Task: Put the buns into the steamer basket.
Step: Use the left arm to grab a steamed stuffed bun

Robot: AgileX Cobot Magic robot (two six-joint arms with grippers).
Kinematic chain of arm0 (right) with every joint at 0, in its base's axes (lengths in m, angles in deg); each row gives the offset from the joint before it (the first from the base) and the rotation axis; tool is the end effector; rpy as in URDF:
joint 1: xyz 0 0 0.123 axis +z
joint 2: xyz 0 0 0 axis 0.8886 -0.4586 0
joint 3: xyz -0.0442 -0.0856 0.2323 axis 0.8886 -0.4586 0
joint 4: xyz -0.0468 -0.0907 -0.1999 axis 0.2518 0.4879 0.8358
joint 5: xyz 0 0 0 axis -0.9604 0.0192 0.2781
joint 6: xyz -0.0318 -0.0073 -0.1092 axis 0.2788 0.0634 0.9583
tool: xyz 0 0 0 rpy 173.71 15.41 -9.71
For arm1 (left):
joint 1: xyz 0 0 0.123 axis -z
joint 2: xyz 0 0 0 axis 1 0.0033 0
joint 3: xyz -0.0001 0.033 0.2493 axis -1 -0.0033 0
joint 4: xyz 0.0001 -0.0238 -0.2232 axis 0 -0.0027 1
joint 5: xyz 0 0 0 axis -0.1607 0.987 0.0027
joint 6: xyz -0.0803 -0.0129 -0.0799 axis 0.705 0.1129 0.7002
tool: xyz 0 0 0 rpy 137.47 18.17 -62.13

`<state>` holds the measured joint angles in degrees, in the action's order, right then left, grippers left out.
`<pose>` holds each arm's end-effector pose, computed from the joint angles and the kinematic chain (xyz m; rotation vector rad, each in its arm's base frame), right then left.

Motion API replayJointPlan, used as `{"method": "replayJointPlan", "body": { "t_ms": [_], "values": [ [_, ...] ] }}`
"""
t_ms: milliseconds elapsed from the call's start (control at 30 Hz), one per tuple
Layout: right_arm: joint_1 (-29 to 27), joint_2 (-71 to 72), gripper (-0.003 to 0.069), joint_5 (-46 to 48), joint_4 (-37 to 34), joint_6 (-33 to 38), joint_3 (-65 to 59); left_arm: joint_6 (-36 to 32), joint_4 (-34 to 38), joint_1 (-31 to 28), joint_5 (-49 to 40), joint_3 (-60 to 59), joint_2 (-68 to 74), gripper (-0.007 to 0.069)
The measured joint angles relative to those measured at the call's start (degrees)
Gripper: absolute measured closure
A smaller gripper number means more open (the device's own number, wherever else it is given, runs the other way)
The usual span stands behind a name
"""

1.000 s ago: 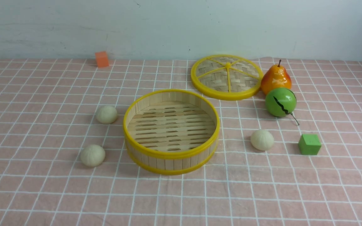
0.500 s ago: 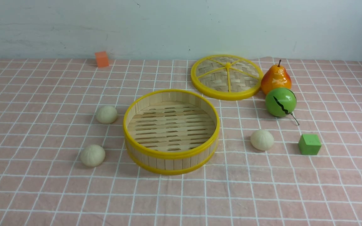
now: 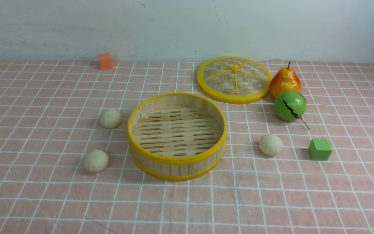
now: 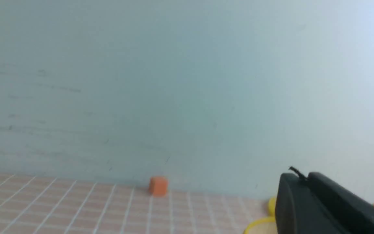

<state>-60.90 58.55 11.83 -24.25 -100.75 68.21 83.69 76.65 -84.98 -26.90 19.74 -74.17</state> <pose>0.0816 0.0055 0.2334 0.1026 1.2715 0.2390 0.0771 -0.0092 0.2415 -0.0871 1.1829 -0.3236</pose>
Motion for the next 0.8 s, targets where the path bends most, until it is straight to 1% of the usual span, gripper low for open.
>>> {"method": "replayJointPlan", "body": {
  "t_ms": [100,133,167,200,267,300,333,367,400,467,500,533,567,600,633,700,733,767,800],
  "values": [
    [0.0,-0.9,0.0427,-6.8,-1.1,-2.9,0.2,9.0,0.1,0.0,7.5,0.2,0.0,0.0587],
    [0.0,-0.9,0.0427,-6.8,-1.1,-2.9,0.2,9.5,0.1,0.0,7.8,0.3,0.0,0.0587],
    [0.0,-2.4,0.0462,-7.4,-1.4,-3.1,2.1,12.3,-0.4,0.0,7.8,3.1,0.7,0.0596],
    [0.0,-2.6,0.0468,-7.3,-1.5,-3.1,2.7,12.5,-0.5,0.0,7.7,3.6,0.8,0.0599],
    [0.0,-6.1,0.0569,-5.2,-1.6,-2.9,8.0,13.8,-3.0,0.0,2.9,13.0,5.4,0.0634],
    [0.0,-8.0,0.0616,-3.8,-1.7,-2.7,10.7,13.9,-4.2,0.0,-0.1,17.3,8.0,0.0638],
    [0.0,-8.4,0.0624,-3.8,-1.7,-2.7,10.7,14.0,-4.2,0.0,-0.8,17.3,8.0,0.0638],
    [0.0,-11.2,0.066,-1.1,-1.7,-1.9,14.6,14.1,-5.5,0.0,-5.8,23.3,12.1,0.0638],
    [0.0,-13.8,0.0673,1.3,-1.6,-1.2,17.2,14.0,-6.4,0.0,-9.2,27.2,15.2,0.0638],
    [0.0,-20.9,0.0676,7.6,-1.0,0.7,22.3,12.7,-9.0,0.0,-14.9,33.5,22.7,0.0638],
    [0.0,-23.6,0.0675,10.3,-0.6,1.1,23.9,12.2,-9.8,0.0,-16.3,35.2,26.3,0.0638],
    [0.0,-27.7,0.0673,14.9,-0.3,1.4,26.1,12.2,-10.0,0.0,-18.2,37.1,29.8,0.0638],
    [0.1,-28.4,0.0672,16.6,-0.3,1.4,26.9,12.3,-9.9,0.0,-18.7,37.6,31.2,0.0638],
    [0.4,-33.8,0.0671,23.3,-1.0,1.4,29.8,13.5,-9.3,0.0,-21.5,39.4,36.7,0.0638],
    [0.7,-36.5,0.0671,28.2,-1.7,1.4,31.4,14.3,-8.8,0.0,-24.1,40.8,39.3,0.0638],
    [1.9,-42.3,0.0669,35.9,-3.9,1.7,34.8,14.8,-7.5,0.0,-29.6,43.3,44.1,0.0638],
    [3.1,-46.1,0.0669,41.8,-5.4,3.4,37.0,14.3,-5.9,0.0,-35.6,45.7,48.1,0.0638],
    [4.2,-49.1,0.0669,44.1,-6.2,4.6,38.3,13.3,-4.7,0.0,-39.3,47.2,50.3,0.0638],
    [4.2,-49.1,0.0669,45.5,-6.6,5.5,38.6,12.9,-4.3,0.0,-40.2,47.5,50.9,0.0638]
  ]
}}
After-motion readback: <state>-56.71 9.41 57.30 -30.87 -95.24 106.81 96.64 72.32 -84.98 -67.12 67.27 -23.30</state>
